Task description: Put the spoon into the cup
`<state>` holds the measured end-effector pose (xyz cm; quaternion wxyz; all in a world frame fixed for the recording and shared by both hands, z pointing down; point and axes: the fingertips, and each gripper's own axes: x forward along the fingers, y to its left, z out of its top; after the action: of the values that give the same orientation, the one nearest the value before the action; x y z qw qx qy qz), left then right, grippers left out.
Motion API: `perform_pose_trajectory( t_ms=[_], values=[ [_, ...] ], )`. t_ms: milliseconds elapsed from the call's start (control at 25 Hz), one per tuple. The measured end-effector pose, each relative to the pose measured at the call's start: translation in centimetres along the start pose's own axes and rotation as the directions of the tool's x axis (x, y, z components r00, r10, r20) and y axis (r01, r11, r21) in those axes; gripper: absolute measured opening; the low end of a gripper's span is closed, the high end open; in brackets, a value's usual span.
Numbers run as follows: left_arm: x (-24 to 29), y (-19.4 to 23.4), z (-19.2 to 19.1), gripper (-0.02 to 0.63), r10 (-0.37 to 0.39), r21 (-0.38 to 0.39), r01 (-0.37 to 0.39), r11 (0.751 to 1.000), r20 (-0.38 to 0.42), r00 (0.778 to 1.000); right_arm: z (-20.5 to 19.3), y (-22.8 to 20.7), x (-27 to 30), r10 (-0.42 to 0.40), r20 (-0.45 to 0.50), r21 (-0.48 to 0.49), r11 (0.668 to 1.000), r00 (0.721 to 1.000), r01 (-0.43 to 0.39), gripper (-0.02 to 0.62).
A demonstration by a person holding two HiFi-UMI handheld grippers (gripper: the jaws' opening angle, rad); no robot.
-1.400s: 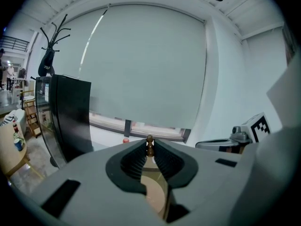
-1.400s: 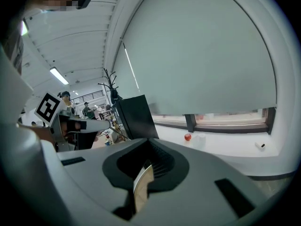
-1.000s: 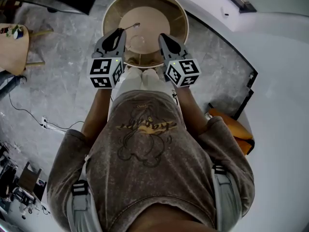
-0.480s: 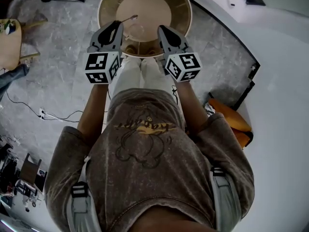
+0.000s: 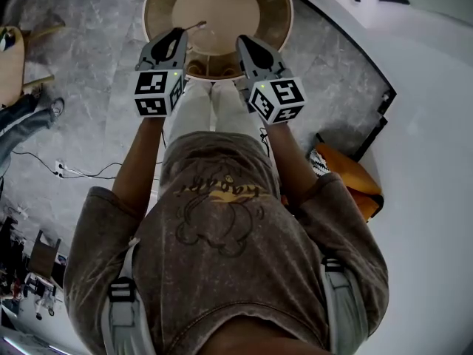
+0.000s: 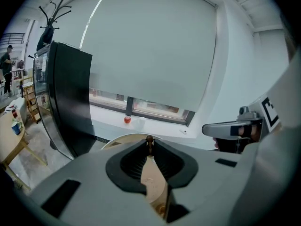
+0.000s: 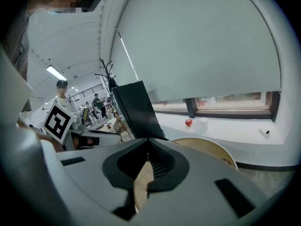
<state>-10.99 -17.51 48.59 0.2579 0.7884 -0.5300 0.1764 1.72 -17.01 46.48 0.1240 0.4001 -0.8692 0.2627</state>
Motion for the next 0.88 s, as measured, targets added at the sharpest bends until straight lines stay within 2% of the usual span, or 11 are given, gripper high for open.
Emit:
perform_pose_trajectory(
  t_ms=[440, 880],
  values=[
    [4.4, 1.7, -5.7, 0.058, 0.028, -0.053, -0.032, 0.998, -0.082, 0.996, -0.5, -0.8, 0.7, 0.002, -0.009, 0.014, 1.0, 1.0, -0.002, 0.02],
    [7.9, 2.8, -13.1, 0.058, 0.042, -0.111, -0.063, 0.992, -0.178, 0.983, -1.8, -0.7, 0.3, -0.009, -0.026, 0.029, 1.0, 1.0, 0.01, 0.02]
  ],
)
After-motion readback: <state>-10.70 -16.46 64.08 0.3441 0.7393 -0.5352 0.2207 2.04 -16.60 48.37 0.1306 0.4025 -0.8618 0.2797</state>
